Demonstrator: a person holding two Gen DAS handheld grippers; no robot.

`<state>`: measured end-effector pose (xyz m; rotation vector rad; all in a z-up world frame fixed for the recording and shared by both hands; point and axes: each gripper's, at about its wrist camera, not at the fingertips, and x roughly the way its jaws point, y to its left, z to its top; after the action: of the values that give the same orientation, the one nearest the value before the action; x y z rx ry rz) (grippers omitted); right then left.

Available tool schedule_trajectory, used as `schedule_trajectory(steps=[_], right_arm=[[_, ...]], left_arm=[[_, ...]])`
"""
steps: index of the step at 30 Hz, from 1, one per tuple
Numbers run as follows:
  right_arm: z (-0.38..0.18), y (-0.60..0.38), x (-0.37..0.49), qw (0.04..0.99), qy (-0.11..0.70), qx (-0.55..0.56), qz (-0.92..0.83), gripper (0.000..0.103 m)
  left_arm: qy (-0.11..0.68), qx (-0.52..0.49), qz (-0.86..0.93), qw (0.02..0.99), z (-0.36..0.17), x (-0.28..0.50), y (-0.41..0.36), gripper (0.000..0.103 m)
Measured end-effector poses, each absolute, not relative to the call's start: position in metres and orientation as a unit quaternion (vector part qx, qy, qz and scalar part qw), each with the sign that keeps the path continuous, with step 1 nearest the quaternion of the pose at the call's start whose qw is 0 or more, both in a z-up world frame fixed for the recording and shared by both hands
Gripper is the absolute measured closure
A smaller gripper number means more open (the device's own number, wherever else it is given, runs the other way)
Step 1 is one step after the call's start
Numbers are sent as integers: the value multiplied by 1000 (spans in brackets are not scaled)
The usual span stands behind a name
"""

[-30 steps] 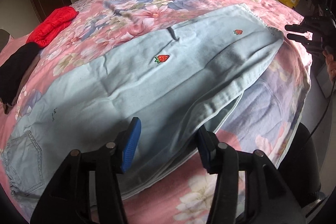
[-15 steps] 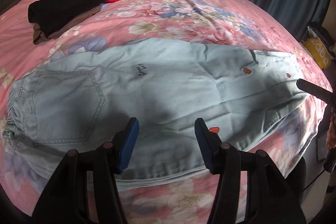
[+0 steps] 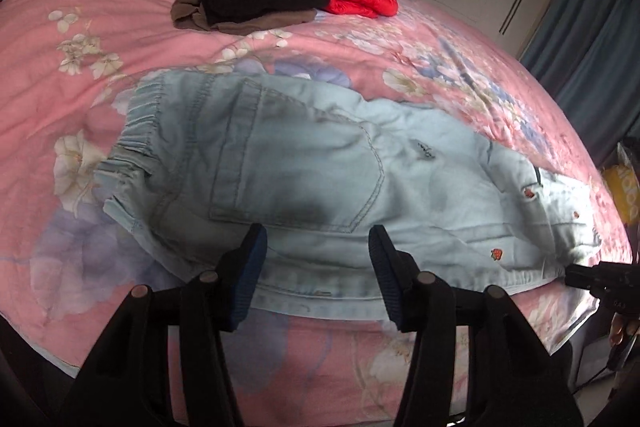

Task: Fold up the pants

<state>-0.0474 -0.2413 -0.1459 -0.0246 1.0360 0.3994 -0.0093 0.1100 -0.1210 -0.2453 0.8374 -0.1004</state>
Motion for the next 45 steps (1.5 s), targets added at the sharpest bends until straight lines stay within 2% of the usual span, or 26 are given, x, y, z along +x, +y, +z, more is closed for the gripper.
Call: schedule_trajectory(steps=[5, 12, 17, 21, 24, 27, 34, 38, 40, 45], right_arm=[[-122, -228, -50, 868, 452, 16, 206, 82], [-127, -190, -30, 863, 450, 33, 229, 82], [-136, -166, -17, 860, 451, 30, 238, 82], [-137, -149, -7, 865, 435, 32, 248, 82], [-155, -137, -4, 853, 469, 5, 228, 82], [-158, -139, -17, 851, 467, -18, 241, 82], [-132, -182, -16, 845, 468, 50, 254, 82], [-123, -191, 17, 844, 456, 122, 255, 82], [-121, -187, 39, 838, 453, 151, 264, 78], [-117, -151, 99, 821, 458, 182, 288, 76]], left_arm=[[374, -211, -13, 903, -109, -26, 163, 48], [365, -355, -7, 861, -131, -34, 219, 50], [353, -384, -18, 853, -129, -19, 222, 50], [395, -338, 42, 853, -137, 1, 213, 62], [403, -300, 54, 863, -141, 1, 208, 65], [406, -272, 65, 870, -138, -5, 208, 60], [357, -225, 81, 903, -106, -16, 200, 63], [355, -200, 16, 913, -96, 4, 165, 62], [368, -186, -19, 911, -97, 18, 144, 62], [403, -129, -76, 903, -116, 42, 96, 58]])
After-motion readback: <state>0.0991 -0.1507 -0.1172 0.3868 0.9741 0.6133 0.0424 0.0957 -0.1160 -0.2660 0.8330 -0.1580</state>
